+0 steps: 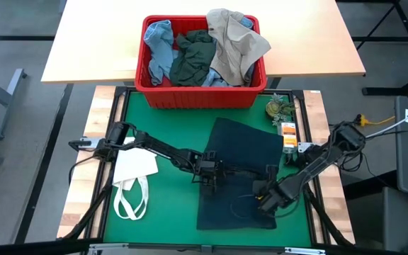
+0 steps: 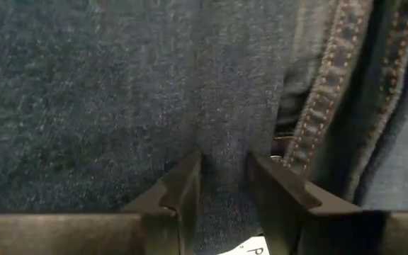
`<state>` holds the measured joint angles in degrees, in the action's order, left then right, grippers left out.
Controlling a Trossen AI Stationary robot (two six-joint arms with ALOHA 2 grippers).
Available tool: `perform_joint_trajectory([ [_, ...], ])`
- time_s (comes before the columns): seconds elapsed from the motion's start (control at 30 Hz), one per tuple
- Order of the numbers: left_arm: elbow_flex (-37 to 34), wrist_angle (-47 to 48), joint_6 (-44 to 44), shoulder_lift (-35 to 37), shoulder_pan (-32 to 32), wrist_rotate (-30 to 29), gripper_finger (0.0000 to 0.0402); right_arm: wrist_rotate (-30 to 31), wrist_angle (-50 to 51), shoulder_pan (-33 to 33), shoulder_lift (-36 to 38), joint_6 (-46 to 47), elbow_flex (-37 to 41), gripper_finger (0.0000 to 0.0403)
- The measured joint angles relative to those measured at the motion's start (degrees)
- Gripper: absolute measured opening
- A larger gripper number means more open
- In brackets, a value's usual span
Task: Fold laundry
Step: Fold the dark blue pants
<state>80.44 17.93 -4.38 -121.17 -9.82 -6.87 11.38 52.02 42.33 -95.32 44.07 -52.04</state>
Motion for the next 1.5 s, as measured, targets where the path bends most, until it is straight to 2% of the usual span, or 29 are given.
perform_joint_trajectory([
  [0.2,0.38,0.63,0.02,0.01,0.01,0.04,0.0135,-1.34,0.34,-0.05,0.42,-2.79,0.11,0.0124],
  [0.37,3.07,3.54,1.32,0.05,0.05,0.55,0.0135,-3.67,2.96,0.02,6.16,-2.67,0.53,0.0124],
  [0.5,8.71,9.64,2.03,0.1,0.04,0.82,0.0135,-3.98,2.66,0.06,11.72,-2.53,0.53,0.0124],
  [0.73,17.97,19.46,2.05,0.38,-0.43,1.89,0.0135,2.62,-0.67,0.06,18.57,-2.99,0.51,0.0124],
  [0.9,21.73,24.31,2.03,0.47,-1.73,4.59,0.0135,6.89,-11.26,0.06,19.32,-10.02,0.49,0.0124],
  [1.03,21.9,26.64,1.95,0.47,-3.37,4.83,0.0135,7.12,-19.48,0.06,17.7,-15.93,0.38,0.0124],
  [1.23,17.83,26.84,-0.94,0.45,-5.32,4.66,0.0135,5.53,-20.7,1.29,12.78,-16.01,0.38,0.0124],
  [1.5,6.74,14.79,-2.79,0.46,-7.54,4.33,0.0135,1.77,-20.7,5.1,4.17,-15.87,0.36,0.0124],
])
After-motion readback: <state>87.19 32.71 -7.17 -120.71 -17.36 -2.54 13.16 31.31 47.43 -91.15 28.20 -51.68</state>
